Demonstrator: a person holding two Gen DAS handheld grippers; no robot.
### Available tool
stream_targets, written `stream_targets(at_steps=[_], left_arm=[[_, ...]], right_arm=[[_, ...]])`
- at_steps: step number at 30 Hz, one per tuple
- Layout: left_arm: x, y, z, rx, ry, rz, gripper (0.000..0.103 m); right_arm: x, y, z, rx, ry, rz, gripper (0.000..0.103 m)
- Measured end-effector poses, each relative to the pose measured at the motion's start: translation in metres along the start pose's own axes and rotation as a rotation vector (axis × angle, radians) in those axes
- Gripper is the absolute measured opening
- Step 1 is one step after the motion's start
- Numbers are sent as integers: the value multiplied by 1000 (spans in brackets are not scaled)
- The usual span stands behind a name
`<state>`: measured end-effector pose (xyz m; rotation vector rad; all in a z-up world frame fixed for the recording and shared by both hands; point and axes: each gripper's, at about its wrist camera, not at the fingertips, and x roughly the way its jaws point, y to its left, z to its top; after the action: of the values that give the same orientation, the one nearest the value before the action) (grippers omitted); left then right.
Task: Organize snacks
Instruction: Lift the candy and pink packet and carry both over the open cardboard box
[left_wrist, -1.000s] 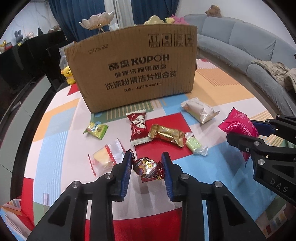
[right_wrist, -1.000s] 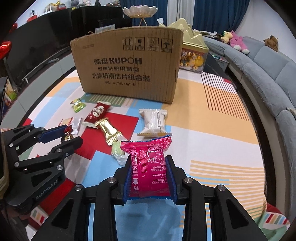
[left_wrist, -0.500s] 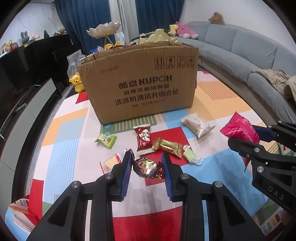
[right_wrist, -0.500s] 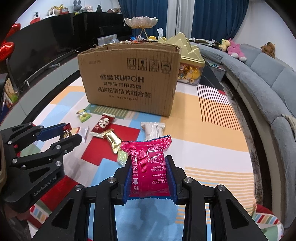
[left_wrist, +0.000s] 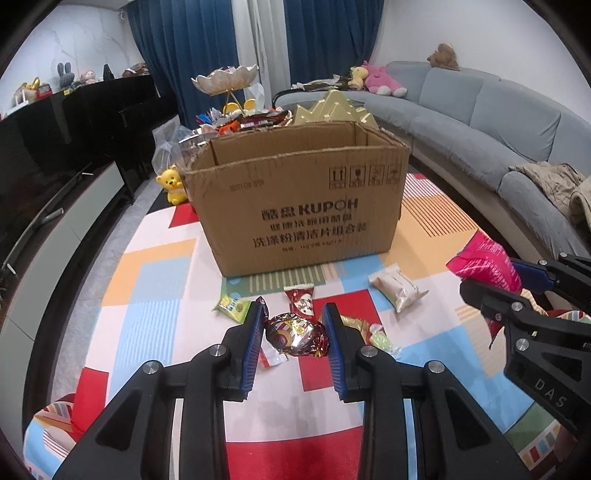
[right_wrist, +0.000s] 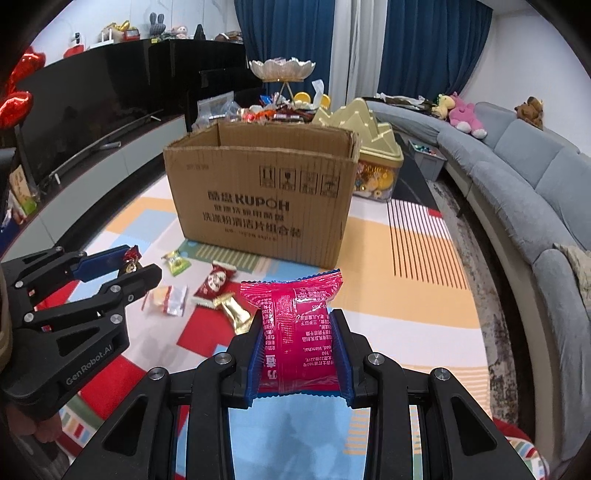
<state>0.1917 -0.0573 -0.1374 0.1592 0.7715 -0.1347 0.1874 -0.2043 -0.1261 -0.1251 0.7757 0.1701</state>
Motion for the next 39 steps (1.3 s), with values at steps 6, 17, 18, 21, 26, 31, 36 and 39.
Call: stream_targets(at_steps=[6,17,18,21,26,31,36,39], left_arm=[[-8,6,11,-17,-19,14,32],[-15,12,29,-31,-35,36,32],[-15,13,31,-32,-37,37,32],[-17,16,38,-36,-47,44,32],[-21,22,49,-48,-67,57,32],[-25,28,59,-65,-77,69,32],[-25,33,69,-86,-83,76,32],[-26,35,76,-97,-90,79,32]], right_arm=[[-9,1,15,5,-35,-1,34],[-16,0,34,21,-70,5,34],[-17,0,37,22,-76,6,34],[-19,1,43,25,-89,8,34],[-22,4,52,28,-106,9,34],[-25,6,59,35,-120,7,34],[-26,6,70,55,-133,4,34],[-27,6,78,62,-146,1,34]])
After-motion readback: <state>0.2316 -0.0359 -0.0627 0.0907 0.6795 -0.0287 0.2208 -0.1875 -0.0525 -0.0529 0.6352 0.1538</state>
